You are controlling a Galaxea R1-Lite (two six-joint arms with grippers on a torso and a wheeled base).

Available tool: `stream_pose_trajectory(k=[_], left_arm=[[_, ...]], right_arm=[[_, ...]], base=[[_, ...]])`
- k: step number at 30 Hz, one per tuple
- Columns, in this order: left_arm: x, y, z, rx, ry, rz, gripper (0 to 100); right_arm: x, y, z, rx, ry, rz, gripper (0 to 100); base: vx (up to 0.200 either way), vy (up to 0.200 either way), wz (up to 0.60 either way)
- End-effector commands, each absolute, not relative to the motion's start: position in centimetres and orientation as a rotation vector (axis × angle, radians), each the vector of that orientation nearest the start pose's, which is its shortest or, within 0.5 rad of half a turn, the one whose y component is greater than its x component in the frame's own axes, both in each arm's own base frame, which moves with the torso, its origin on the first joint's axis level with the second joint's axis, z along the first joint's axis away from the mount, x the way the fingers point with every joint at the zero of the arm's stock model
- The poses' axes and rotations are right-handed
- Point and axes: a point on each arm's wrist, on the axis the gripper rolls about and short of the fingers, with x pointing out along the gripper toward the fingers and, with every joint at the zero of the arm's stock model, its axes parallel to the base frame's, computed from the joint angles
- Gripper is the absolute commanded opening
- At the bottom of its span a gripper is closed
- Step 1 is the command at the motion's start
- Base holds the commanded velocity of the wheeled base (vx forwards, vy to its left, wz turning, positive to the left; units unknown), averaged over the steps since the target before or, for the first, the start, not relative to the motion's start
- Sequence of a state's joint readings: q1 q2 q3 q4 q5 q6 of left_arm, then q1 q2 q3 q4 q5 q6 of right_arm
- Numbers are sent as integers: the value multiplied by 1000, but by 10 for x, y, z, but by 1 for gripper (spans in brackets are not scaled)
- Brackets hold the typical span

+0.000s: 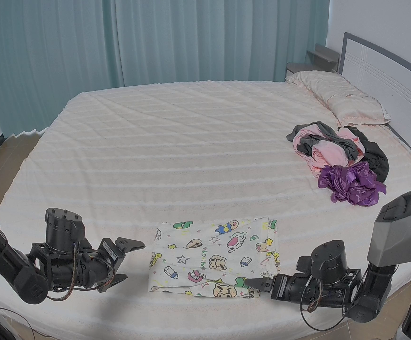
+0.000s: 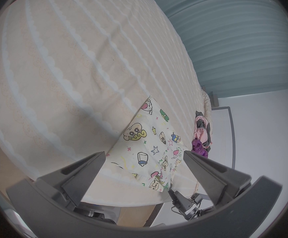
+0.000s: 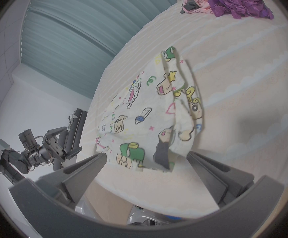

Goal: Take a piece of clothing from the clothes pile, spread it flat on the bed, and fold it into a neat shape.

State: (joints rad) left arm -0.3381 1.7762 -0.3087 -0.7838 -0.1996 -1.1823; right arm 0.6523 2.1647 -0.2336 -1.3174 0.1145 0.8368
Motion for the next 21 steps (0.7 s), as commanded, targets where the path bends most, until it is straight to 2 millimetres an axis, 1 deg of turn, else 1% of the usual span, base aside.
stream_pose_trajectory(k=[1,6,8,13,17,21], left_arm=[[219,-82,62,-1056,910,-44,100],[219,-82,62,-1055,910,-44,100],[219,-82,62,-1054,912,-43,100],[219,-82,61,-1054,914,-41,100],[219,-82,61,-1053,913,-40,100],[220,-82,61,-1054,909,-43,100]], right_arm=[[197,165,0,594,889,459,100],[189,161,-5,578,932,438,100],[189,161,-6,586,934,434,100],[198,167,-1,655,902,433,100],[201,166,-2,662,900,424,100],[208,165,-2,677,885,415,100]], base=[[0,0,0],[0,0,0],[0,0,0],[0,0,0],[0,0,0],[0,0,0]])
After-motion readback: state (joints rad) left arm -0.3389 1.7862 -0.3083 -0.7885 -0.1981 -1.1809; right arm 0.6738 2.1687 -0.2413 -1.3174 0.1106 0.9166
